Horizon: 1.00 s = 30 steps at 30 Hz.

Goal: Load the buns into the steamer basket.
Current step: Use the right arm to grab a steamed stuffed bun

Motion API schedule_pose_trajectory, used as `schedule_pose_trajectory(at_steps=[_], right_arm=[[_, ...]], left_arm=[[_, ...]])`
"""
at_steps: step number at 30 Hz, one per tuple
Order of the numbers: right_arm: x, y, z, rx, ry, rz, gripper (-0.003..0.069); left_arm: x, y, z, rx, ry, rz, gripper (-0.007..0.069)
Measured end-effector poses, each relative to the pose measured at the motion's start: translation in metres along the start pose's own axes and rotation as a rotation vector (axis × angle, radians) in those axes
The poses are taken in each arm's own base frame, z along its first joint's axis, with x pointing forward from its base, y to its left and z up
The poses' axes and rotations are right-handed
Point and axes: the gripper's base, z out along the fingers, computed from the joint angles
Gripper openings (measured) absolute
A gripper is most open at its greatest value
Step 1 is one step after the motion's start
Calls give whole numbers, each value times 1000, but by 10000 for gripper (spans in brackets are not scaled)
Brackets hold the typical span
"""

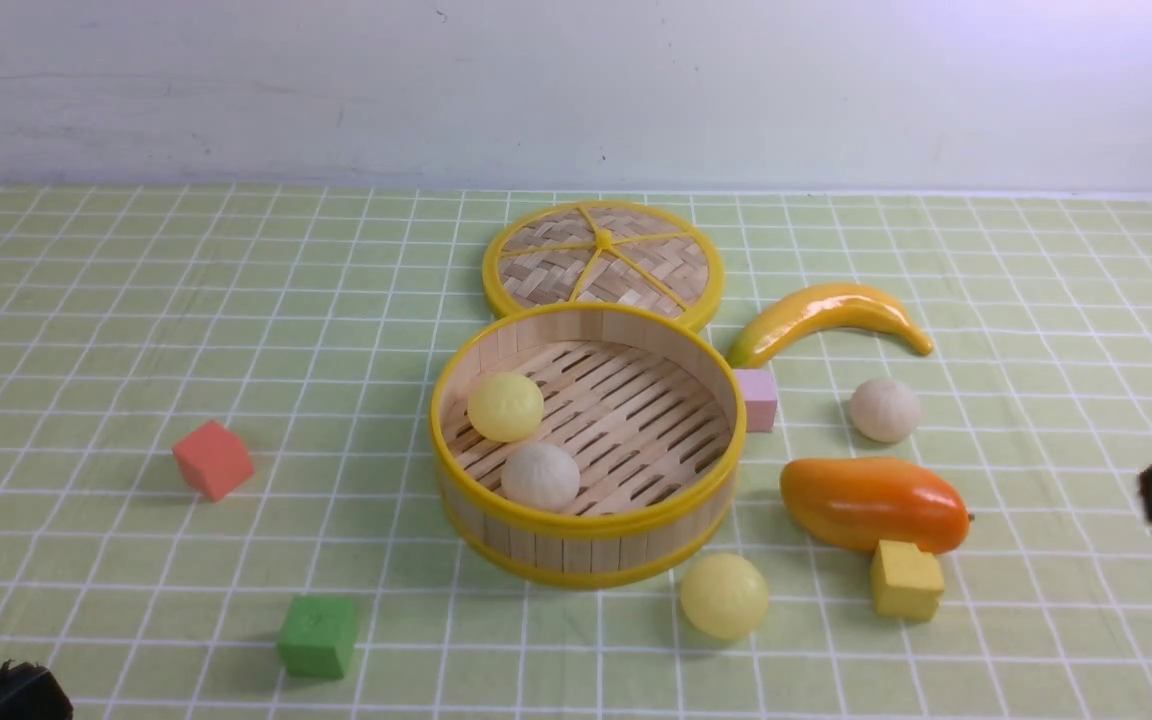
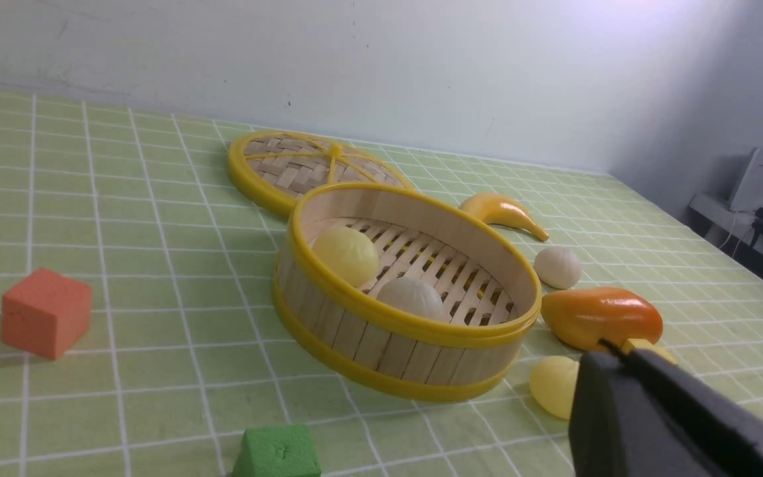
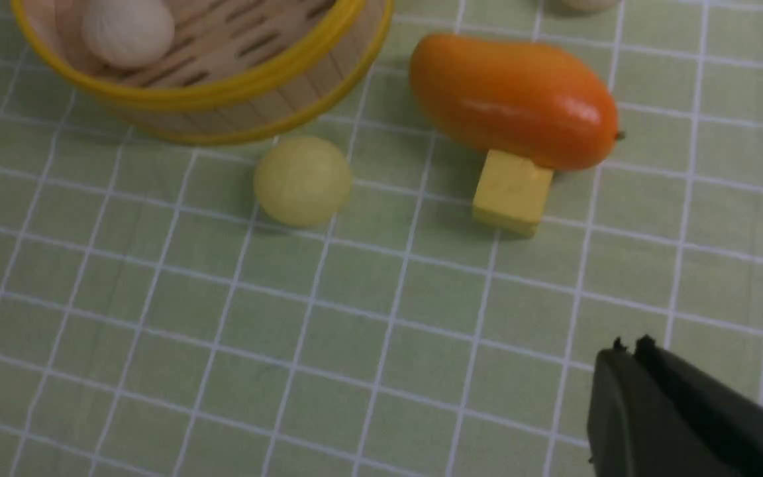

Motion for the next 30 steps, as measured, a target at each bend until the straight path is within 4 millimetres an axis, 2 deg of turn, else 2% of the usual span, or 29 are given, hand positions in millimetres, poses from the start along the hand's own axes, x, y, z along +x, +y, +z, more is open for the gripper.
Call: schedule_pose_trajectory(at_steps=[2, 3, 4, 5, 9, 15, 22, 25, 30], right_arm=[[-4, 8, 15, -17, 58, -29, 0], [-7, 14, 30, -27, 110, -52, 0], [-7, 15, 32, -29, 117, -56, 0], [-9, 26, 49, -46, 173, -93, 0], [-13, 51, 89, -73, 283, -164, 4], [-29, 75, 129, -111, 364, -176, 60], [-41, 83, 158, -123, 373, -161, 218], [-43, 85, 177, -121, 352, -150, 304], [-46, 84, 197, -99, 331, -169, 328]], left_arm=[[0, 0, 0, 0, 0, 0, -13], [0, 0, 0, 0, 0, 0, -13], [0, 0, 0, 0, 0, 0, -13], [0, 0, 0, 0, 1, 0, -13], [0, 0, 0, 0, 1, 0, -13], [0, 0, 0, 0, 1, 0, -6], [0, 0, 0, 0, 1, 0, -1], [0, 0, 0, 0, 1, 0, 2], [0, 0, 0, 0, 2, 0, 4]])
